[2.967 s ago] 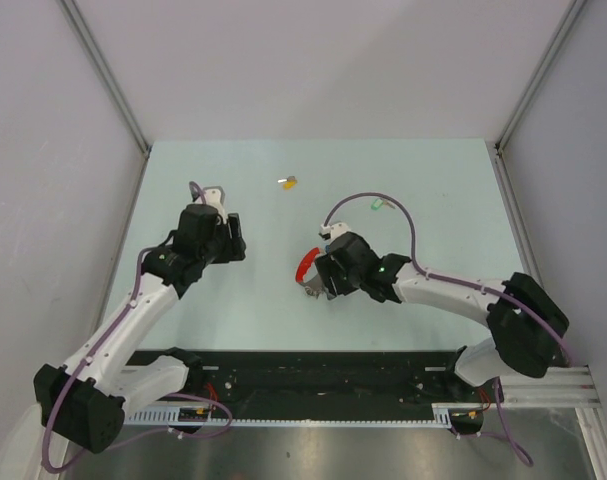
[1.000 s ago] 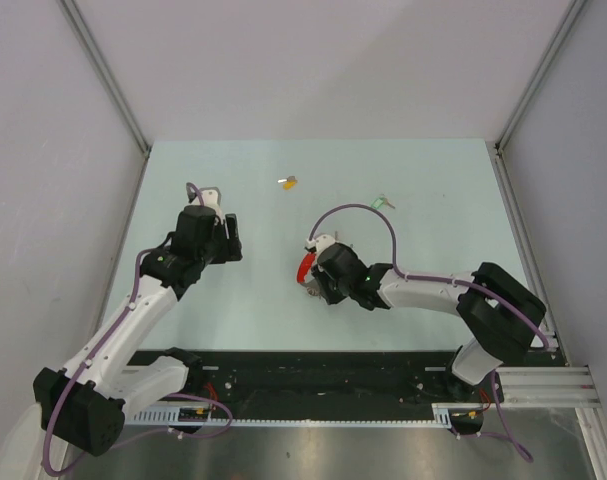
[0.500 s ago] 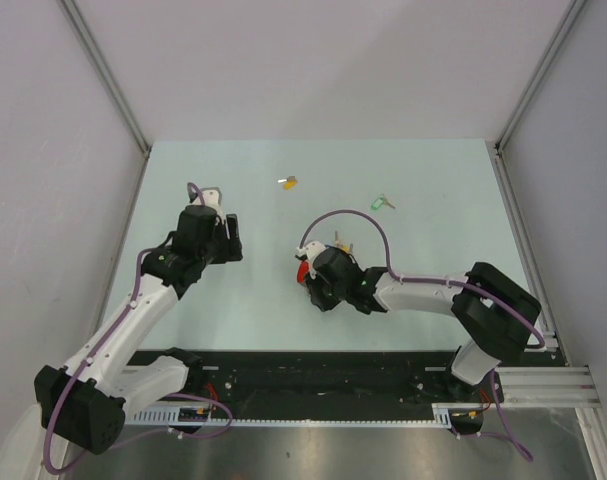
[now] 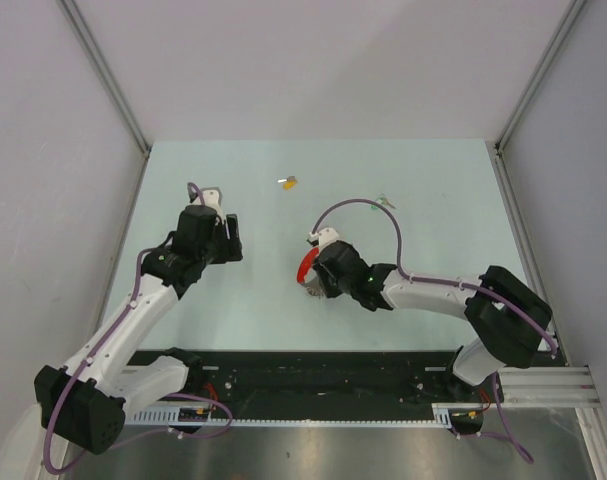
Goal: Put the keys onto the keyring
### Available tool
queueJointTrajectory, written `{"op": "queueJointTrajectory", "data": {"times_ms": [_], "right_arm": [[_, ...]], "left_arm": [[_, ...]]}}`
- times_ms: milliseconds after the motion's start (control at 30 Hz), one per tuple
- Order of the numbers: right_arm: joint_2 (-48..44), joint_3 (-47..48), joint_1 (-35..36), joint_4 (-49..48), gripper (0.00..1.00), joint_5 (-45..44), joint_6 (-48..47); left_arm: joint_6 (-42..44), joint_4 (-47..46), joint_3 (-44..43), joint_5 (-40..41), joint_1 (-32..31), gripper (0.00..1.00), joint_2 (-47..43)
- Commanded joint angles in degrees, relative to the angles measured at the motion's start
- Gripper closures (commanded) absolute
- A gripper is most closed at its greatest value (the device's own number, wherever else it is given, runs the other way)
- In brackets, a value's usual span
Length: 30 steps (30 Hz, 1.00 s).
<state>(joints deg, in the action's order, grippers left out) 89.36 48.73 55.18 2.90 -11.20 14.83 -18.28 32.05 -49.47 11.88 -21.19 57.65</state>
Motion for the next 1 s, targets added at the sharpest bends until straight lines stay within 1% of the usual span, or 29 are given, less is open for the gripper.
{"op": "queueJointTrajectory", "data": {"times_ms": [0,100,300,633,833,967], "right_arm": [[1.07,0.05,-0.86,-2.28,0.77,-3.04,3.18],[2.04,0.14,-1.3,-4.64,0.77,-2.95,3.63],[3.89,0.14,-1.65,-6.06,0.78,-1.02,4.68],[5.65,0.57,-1.56,-5.97,0.77,0.39,5.56],[6.26,1.02,-1.39,-4.83,0.76,-1.01,5.91],[5.74,0.93,-1.3,-3.34,0.8,-1.98,6.17]], "left_arm": [[1.5,-0.85,0.17,-0.19,0.62,0.3,-0.34],[1.5,-0.94,0.17,-0.36,0.54,0.3,-0.26],[1.5,-0.85,0.17,-0.54,0.54,0.3,-0.17],[1.5,-0.77,0.08,-0.89,0.54,0.3,0.01],[1.5,-0.76,0.08,-0.98,0.54,0.3,0.18],[1.5,-0.68,0.08,-1.16,0.54,0.3,0.19]]}}
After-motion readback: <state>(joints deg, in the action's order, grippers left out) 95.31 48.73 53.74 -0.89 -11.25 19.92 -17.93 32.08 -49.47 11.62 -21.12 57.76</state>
